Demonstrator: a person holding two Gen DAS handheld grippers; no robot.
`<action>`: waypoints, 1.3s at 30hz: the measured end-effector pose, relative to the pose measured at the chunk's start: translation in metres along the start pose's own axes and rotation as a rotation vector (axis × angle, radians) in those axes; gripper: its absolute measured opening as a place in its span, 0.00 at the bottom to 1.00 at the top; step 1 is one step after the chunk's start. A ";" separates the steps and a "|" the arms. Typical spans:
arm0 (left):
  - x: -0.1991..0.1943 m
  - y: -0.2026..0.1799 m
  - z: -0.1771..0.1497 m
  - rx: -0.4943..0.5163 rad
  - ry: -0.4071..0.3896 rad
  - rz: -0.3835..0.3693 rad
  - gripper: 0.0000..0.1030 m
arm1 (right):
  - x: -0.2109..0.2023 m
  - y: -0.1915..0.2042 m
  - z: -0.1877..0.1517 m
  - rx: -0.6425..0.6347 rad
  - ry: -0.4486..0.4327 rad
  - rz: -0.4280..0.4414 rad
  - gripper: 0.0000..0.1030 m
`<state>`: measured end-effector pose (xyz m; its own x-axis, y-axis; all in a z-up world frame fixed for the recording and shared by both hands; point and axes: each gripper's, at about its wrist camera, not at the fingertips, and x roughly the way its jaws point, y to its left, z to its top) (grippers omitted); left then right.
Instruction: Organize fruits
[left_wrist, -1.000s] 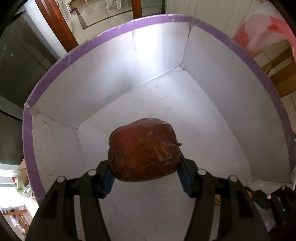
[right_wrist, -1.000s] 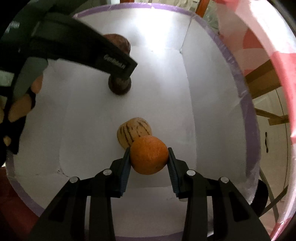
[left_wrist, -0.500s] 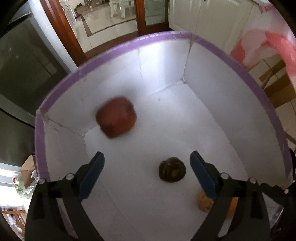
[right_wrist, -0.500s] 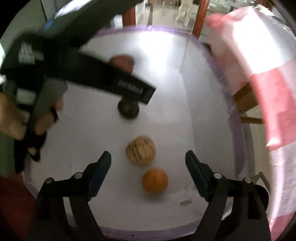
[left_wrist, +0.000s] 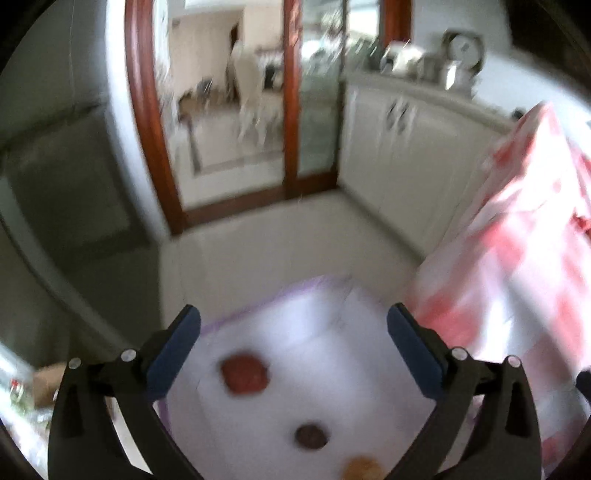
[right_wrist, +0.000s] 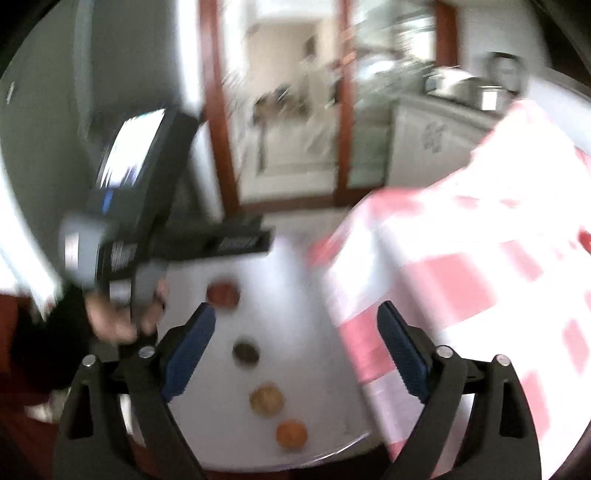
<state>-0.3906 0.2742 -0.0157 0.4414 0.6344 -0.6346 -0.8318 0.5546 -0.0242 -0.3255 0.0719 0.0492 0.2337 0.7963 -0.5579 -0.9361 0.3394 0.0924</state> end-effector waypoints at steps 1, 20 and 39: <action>-0.005 -0.011 0.007 0.015 -0.033 -0.019 0.99 | -0.013 -0.014 0.007 0.048 -0.035 -0.016 0.85; -0.012 -0.407 0.061 0.462 0.050 -0.633 0.99 | -0.144 -0.348 -0.032 0.870 -0.140 -0.661 0.85; 0.033 -0.442 0.059 0.343 0.197 -0.820 0.98 | -0.096 -0.528 -0.050 0.883 -0.017 -0.620 0.84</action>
<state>0.0118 0.0816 0.0197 0.7588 -0.1157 -0.6409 -0.1227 0.9411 -0.3152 0.1337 -0.2085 0.0128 0.6116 0.3661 -0.7014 -0.1345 0.9217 0.3638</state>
